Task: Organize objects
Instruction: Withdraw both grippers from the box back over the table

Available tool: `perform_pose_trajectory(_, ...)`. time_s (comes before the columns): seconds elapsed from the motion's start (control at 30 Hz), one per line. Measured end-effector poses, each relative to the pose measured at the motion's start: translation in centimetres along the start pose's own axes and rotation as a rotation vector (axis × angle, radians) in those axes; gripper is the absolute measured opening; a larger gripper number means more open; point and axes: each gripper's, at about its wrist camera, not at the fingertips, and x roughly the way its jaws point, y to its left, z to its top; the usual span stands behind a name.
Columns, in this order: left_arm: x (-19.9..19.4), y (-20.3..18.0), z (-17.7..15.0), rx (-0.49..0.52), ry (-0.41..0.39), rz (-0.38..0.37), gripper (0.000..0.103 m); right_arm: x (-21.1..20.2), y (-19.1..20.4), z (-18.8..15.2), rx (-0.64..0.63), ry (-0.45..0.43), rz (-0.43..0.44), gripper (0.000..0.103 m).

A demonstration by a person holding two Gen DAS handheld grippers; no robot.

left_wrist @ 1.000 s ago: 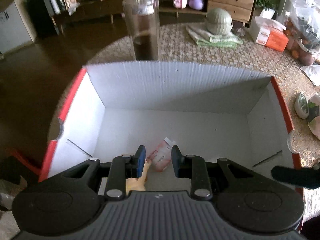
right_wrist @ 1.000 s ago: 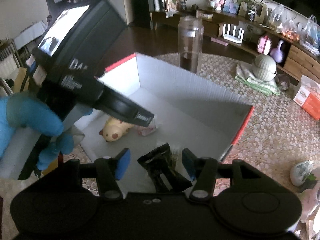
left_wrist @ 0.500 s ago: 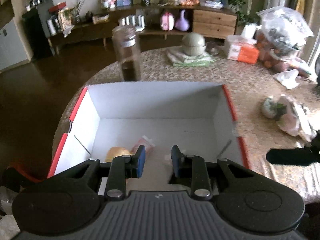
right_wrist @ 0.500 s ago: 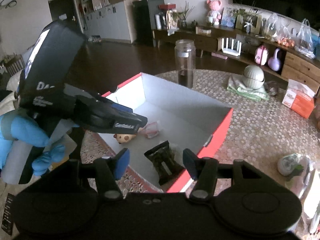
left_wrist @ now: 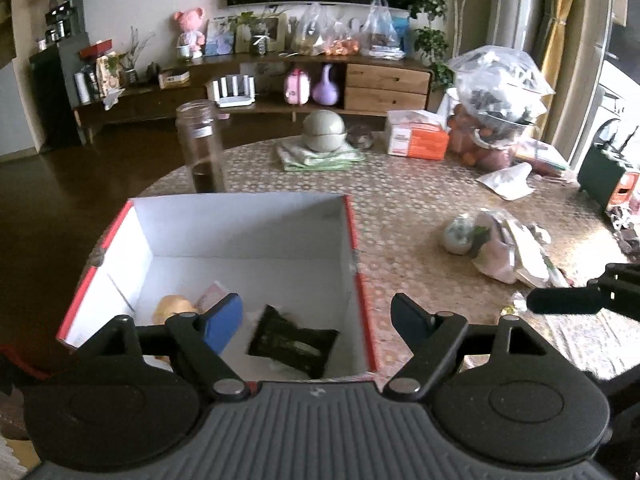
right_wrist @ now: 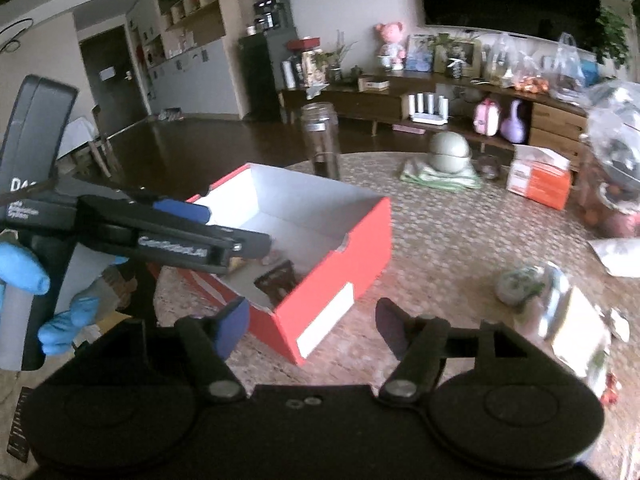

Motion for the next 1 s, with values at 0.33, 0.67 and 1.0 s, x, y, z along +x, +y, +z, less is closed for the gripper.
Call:
perform_pose_trajectory(0.33,0.1,-5.5,-2.0,0.03,-0.002,-0.05,0.081,-3.2,-5.1,-4.0,0.076,-0.005,-0.082,0.082)
perform_pose_trajectory(0.67,2.2,-10.7,-3.5,0.065,0.022,-0.123,0.091,-5.9,-10.7,-7.4,0.161,0.013,-0.176,0.082)
perform_pose_trajectory(1.0,4.5,-15.6,-4.6,0.144,0.007,-0.183,0.103,-7.5,-15.8,-9.1,0.219,0.03,-0.28,0.082)
